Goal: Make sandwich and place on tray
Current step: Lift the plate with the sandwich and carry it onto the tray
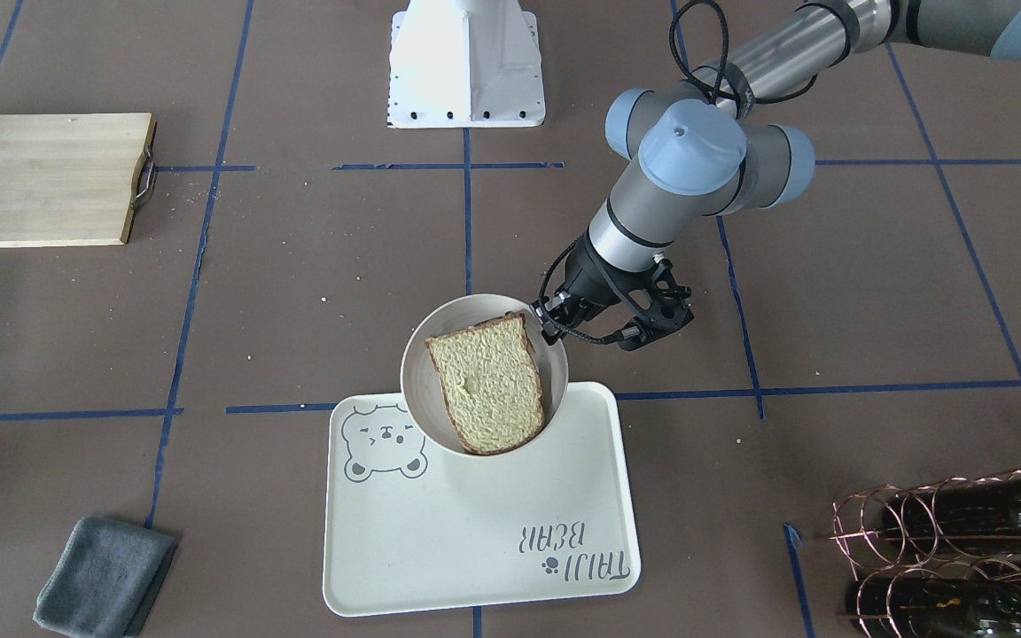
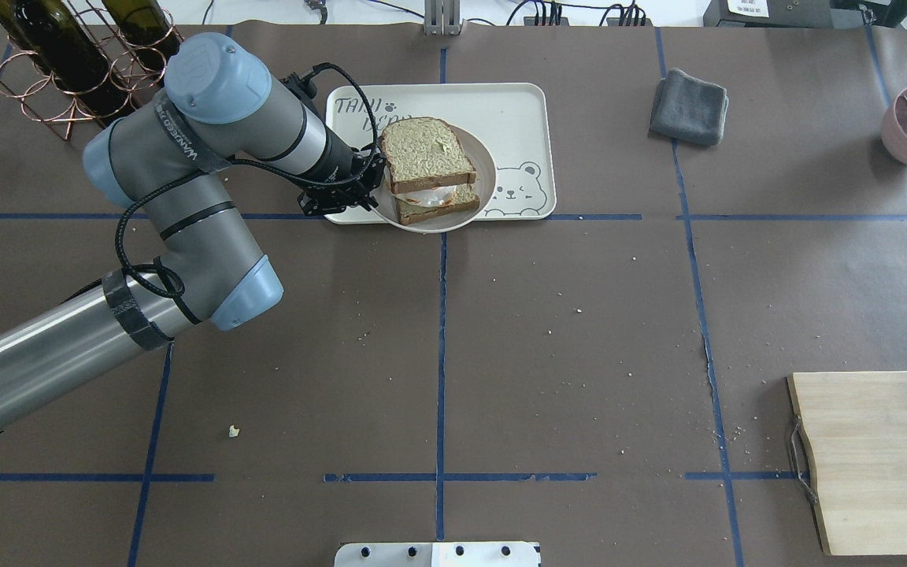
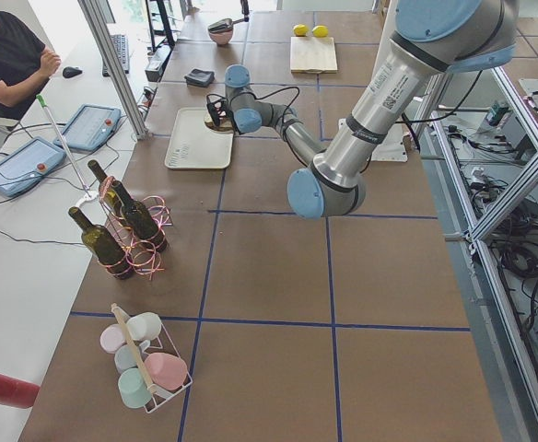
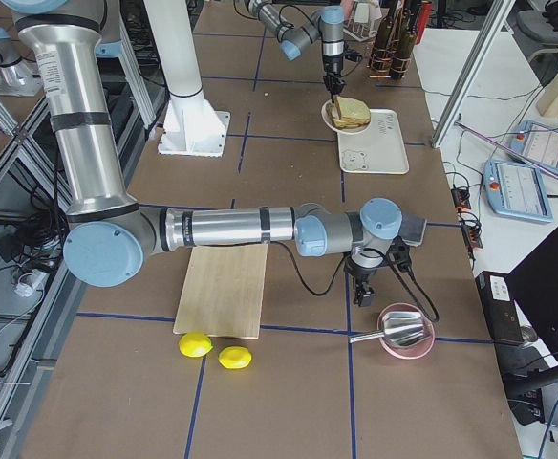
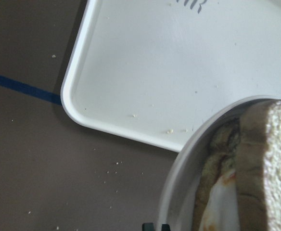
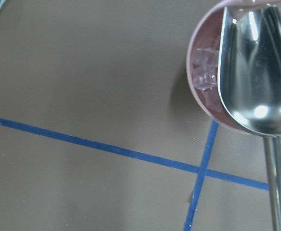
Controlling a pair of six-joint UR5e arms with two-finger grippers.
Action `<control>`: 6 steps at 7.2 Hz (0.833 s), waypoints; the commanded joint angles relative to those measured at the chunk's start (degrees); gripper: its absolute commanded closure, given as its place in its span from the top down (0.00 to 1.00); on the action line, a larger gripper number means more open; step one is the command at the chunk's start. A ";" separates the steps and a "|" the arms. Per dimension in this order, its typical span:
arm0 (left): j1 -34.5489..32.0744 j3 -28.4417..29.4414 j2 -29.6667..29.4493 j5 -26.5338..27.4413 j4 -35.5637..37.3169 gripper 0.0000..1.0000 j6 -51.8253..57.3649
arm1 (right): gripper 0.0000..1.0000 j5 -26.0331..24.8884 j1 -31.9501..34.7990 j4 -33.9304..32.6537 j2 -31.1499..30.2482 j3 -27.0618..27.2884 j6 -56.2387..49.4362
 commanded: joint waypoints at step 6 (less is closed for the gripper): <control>0.62 21.67 -9.53 9.92 -17.74 0.00 -25.59 | 1.00 0.42 2.50 0.47 -3.68 2.24 0.44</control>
